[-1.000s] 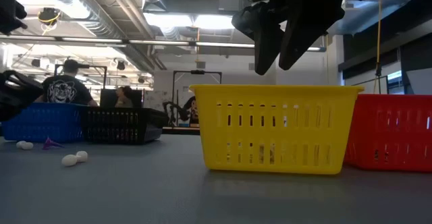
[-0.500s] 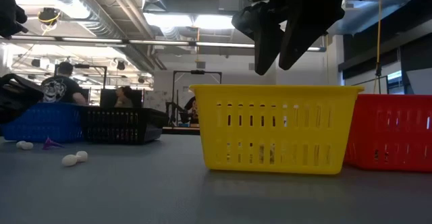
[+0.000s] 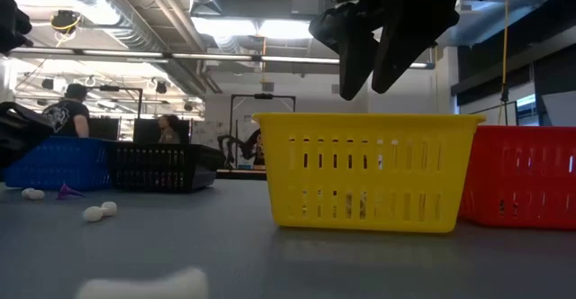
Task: Sort Halloween decoration
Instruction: Put the witch hat toy into the black bin
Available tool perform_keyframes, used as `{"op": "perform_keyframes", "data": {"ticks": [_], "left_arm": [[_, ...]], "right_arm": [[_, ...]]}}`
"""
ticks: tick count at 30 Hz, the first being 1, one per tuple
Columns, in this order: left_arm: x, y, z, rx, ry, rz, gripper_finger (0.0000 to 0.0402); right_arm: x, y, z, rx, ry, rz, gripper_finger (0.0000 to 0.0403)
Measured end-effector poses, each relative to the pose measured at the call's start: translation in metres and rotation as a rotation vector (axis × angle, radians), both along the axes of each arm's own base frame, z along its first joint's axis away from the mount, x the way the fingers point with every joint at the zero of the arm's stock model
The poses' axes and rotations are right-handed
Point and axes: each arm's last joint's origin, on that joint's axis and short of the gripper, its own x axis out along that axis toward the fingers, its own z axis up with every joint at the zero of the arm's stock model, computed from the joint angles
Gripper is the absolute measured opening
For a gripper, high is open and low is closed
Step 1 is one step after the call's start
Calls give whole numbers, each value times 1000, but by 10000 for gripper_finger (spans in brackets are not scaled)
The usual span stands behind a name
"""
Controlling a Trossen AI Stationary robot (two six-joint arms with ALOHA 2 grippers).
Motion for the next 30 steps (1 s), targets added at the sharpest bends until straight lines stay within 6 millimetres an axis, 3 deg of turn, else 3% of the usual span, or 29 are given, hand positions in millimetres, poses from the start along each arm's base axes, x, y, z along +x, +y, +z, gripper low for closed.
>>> {"op": "perform_keyframes", "data": {"ticks": [15,30], "left_arm": [[13,16,28,-89,-93,86,0],[38,62,59,-19,-264,230,0]], "right_arm": [[0,0,0,0,0,0,170],[0,0,0,0,0,0,170]]}}
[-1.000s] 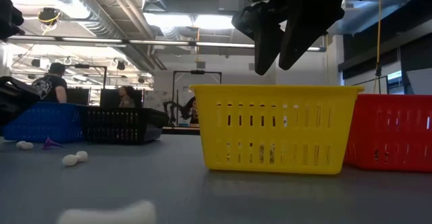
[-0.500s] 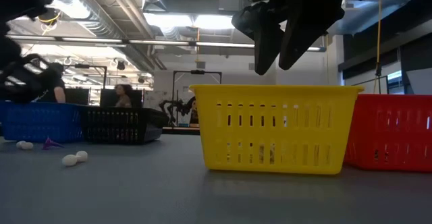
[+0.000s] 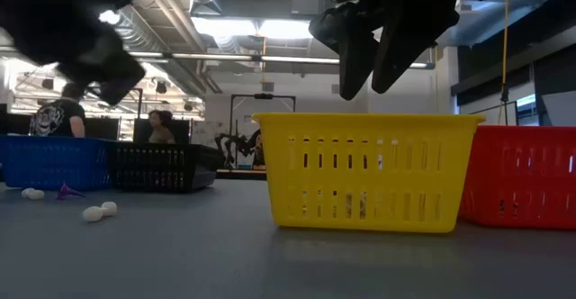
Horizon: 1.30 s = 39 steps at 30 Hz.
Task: Sort Halloween decoration
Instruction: Put the witch hat toy into the black bin, then put the skull toy into the yellow bin
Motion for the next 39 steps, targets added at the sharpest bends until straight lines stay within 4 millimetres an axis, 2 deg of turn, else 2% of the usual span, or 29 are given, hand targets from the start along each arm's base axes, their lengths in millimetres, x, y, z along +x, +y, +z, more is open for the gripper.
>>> {"op": "perform_keyframes", "data": {"ticks": [6,10,21,30,39], "left_arm": [[5,25,17,7,-70,84,0],[5,44,21,18,-52,160,0],[-5,88,4,209,212,288,0],[-8,101,0,262,269,357,2],[-8,103,0,254,272,362,65]], "right_arm": [[0,0,0,0,1,0,170],[0,0,0,-1,3,0,170],[-1,0,0,-8,9,-2,170],[0,-7,1,-105,-17,-49,170],[-6,-40,13,-103,41,-172,170]]}}
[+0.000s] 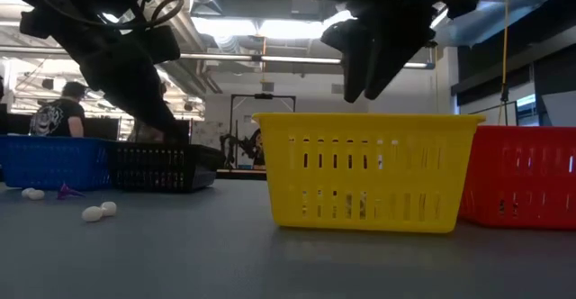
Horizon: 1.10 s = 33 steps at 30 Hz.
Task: Sort Halloween decoration
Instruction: Put the skull toy into the yellow bin
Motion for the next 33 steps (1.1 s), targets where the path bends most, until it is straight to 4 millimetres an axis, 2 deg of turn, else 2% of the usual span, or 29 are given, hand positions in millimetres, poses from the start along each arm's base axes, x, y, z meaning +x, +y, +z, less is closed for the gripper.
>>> {"op": "perform_keyframes", "data": {"ticks": [6,13,18,22,27,33], "left_arm": [[0,0,0,-6,-8,3,93],[0,0,0,-26,-13,22,111],[0,0,0,-42,-20,38,111],[0,0,0,-42,-20,38,111],[0,0,0,-42,-20,38,112],[0,0,0,-42,-20,39,112]], "right_arm": [[-6,-27,12,-2,11,-69,170],[-14,-66,13,-9,108,-128,170],[-16,-97,11,45,123,-147,170],[-17,-118,1,127,108,-184,170],[-15,-125,-17,243,64,-222,170],[-10,-119,-36,238,-32,-197,170]]}}
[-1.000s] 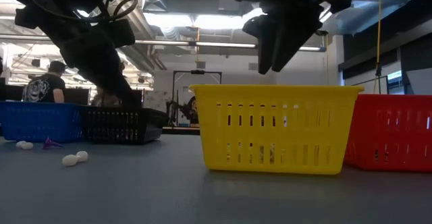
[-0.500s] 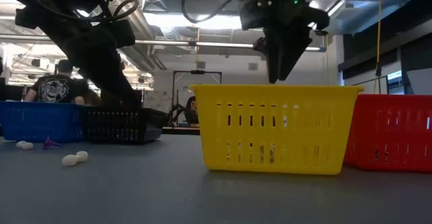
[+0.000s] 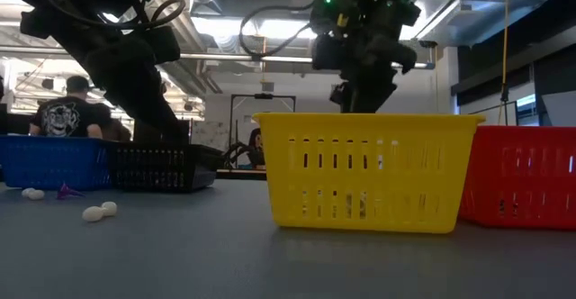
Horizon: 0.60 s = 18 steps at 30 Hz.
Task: Sort Halloween decoration
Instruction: Put the skull toy into the yellow bin
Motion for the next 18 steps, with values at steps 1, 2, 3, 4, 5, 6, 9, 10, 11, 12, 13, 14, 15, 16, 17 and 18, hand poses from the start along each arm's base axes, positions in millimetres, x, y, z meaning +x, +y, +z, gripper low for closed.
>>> {"op": "perform_keyframes", "data": {"ticks": [1,2,3,4,5,6,9,10,11,12,13,14,15,16,17,18], "left_arm": [[0,0,0,0,0,0,112],[0,0,0,0,0,0,112],[0,0,0,0,0,0,112],[0,0,0,0,0,0,112],[0,0,0,0,0,0,112],[0,0,0,0,0,0,112],[0,0,0,0,0,0,112],[0,0,0,0,0,0,112],[0,0,0,0,0,0,112],[0,0,0,0,0,0,112],[0,0,0,1,0,1,112],[0,0,0,1,0,0,112],[0,0,0,0,0,1,112],[0,0,0,1,0,0,112],[0,0,0,1,0,1,112],[0,0,0,1,0,0,112]], "right_arm": [[0,0,-4,-8,-9,-1,170],[-1,0,-7,-11,-10,-2,170],[-2,0,-10,-11,-11,-5,170],[-2,0,-13,-10,-15,-15,170],[-3,0,-16,-14,-18,-23,170],[-4,0,-19,-19,-13,-28,170],[-8,0,-29,-33,-1,-36,170],[-9,0,-32,-31,-7,-39,170],[-10,0,-35,-23,-8,-46,170],[-11,1,-38,-14,-10,-51,170],[-13,1,-40,-10,-9,-57,170],[-13,1,-43,-9,-12,-63,170],[-14,1,-45,-6,-18,-68,170],[-14,1,-47,-3,-25,-72,170],[-15,1,-49,0,-28,-74,170],[-16,1,-51,1,-29,-74,170]]}}
